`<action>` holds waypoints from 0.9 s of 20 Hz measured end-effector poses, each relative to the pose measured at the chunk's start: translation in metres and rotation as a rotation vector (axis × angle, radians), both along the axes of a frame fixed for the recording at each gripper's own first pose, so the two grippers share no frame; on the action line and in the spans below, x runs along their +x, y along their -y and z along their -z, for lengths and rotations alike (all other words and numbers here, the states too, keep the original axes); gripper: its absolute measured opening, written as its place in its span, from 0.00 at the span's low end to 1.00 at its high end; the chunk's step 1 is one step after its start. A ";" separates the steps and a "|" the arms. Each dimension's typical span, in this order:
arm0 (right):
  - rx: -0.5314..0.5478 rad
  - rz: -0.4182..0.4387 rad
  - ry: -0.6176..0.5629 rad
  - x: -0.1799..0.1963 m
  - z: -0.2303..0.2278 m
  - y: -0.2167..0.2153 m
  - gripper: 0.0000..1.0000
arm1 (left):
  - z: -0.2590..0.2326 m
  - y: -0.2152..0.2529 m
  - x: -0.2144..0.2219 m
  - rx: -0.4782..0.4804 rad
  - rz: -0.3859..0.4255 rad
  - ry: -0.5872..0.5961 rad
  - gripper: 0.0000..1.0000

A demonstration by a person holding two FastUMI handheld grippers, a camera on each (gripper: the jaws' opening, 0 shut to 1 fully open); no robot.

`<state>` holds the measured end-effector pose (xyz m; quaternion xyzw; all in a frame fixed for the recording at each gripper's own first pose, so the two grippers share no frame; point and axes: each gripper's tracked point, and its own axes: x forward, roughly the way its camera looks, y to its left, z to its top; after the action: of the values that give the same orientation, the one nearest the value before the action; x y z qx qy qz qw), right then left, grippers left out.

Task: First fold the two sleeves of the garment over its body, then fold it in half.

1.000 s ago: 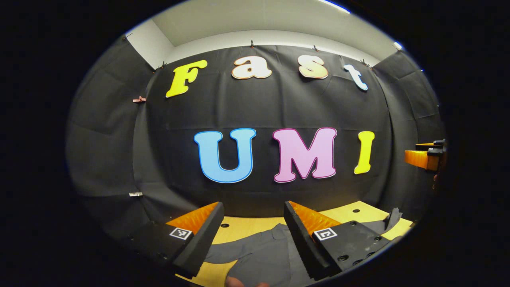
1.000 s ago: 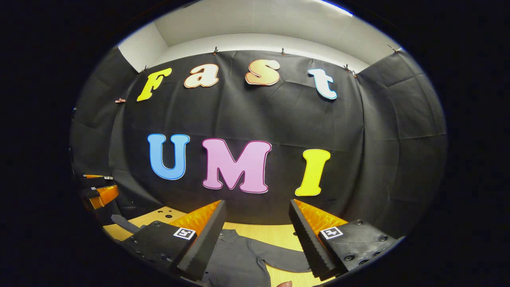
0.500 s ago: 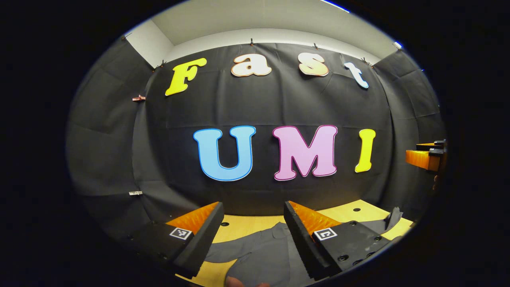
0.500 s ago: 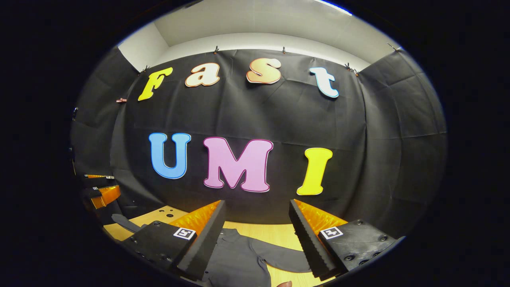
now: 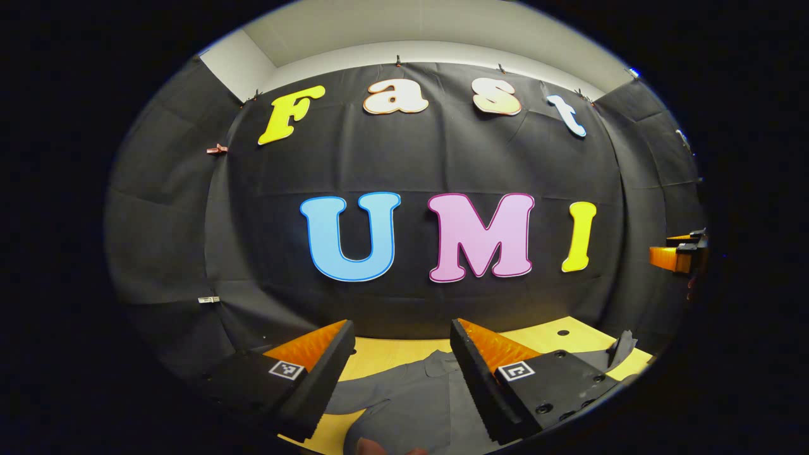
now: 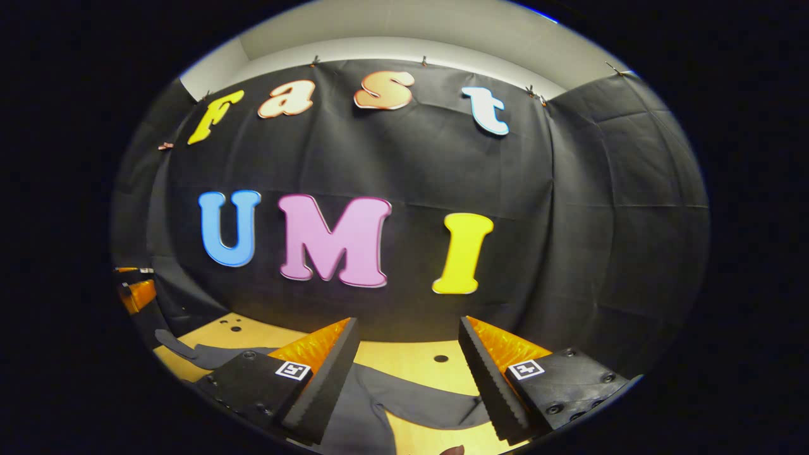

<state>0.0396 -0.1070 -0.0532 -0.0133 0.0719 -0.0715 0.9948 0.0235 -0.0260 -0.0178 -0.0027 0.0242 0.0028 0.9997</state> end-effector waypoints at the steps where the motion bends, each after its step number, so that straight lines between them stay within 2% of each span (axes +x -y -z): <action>1: 0.001 0.028 -0.034 0.004 0.012 0.019 0.98 | 0.002 0.005 0.003 -0.002 0.002 -0.009 0.95; 5: 0.011 0.128 -0.134 0.023 0.060 0.090 0.97 | 0.013 0.022 0.011 -0.004 -0.003 -0.044 0.95; 8: 0.005 0.160 -0.212 0.036 0.107 0.131 0.98 | 0.020 0.035 0.017 0.010 -0.008 -0.066 0.95; 11: -0.013 0.165 -0.298 0.049 0.159 0.162 0.98 | 0.026 0.053 0.026 0.017 0.003 -0.087 0.95; 18: 0.008 0.159 -0.475 0.072 0.274 0.215 0.98 | 0.034 0.075 0.044 0.015 -0.043 -0.114 0.95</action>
<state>0.1120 -0.3215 -0.3276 -0.0202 0.3045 -0.1441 0.9413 0.0679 -0.1013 -0.0521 0.0047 0.0811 0.0245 0.9964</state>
